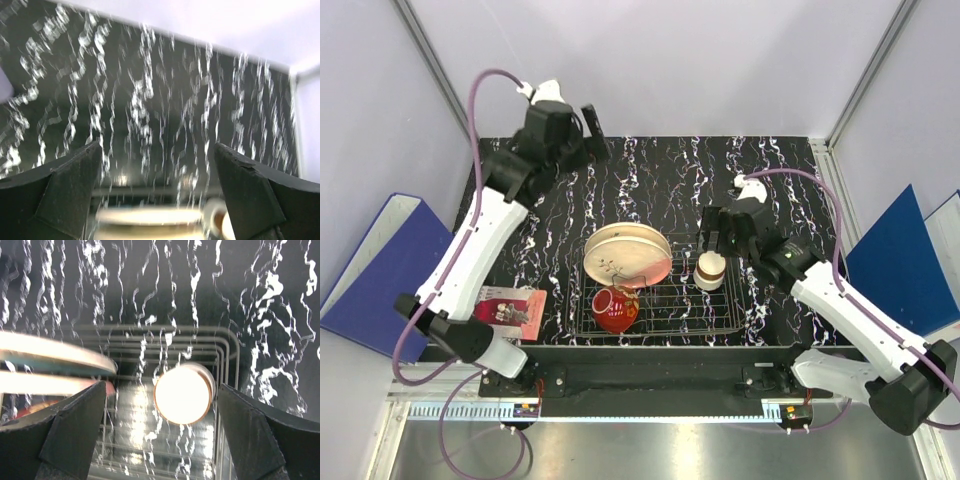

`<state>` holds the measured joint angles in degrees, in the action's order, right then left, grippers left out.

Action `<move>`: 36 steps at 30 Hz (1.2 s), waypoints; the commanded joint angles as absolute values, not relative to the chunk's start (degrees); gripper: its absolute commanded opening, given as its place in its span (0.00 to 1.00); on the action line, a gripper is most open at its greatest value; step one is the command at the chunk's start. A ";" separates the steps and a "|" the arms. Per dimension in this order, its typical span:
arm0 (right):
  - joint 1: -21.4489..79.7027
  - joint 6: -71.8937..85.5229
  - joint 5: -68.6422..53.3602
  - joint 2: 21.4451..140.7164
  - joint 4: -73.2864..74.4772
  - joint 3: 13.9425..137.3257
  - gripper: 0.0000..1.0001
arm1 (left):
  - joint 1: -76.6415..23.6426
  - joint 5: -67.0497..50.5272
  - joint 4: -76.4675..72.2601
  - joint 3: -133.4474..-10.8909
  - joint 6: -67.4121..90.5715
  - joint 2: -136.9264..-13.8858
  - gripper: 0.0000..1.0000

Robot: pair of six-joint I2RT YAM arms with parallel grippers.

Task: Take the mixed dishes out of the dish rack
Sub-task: Pick up the cup from the dish rack.

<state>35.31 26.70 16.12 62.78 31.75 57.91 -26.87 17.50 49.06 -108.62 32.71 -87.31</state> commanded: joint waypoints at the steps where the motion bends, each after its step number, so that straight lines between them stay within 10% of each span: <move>1: 38.75 26.45 21.61 62.31 37.26 58.18 1.00 | -28.65 20.30 45.09 -98.45 31.02 -83.68 0.99; 25: 40.25 28.74 19.42 74.62 30.06 51.68 0.98 | -32.87 18.81 42.80 -81.04 31.11 -66.71 0.99; 36: 40.25 28.39 20.30 72.43 29.18 50.36 0.61 | -33.84 19.34 42.63 -80.07 31.73 -67.15 0.99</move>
<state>39.81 28.12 19.57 74.52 30.83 50.89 -33.47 18.48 45.25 -80.25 31.53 -67.31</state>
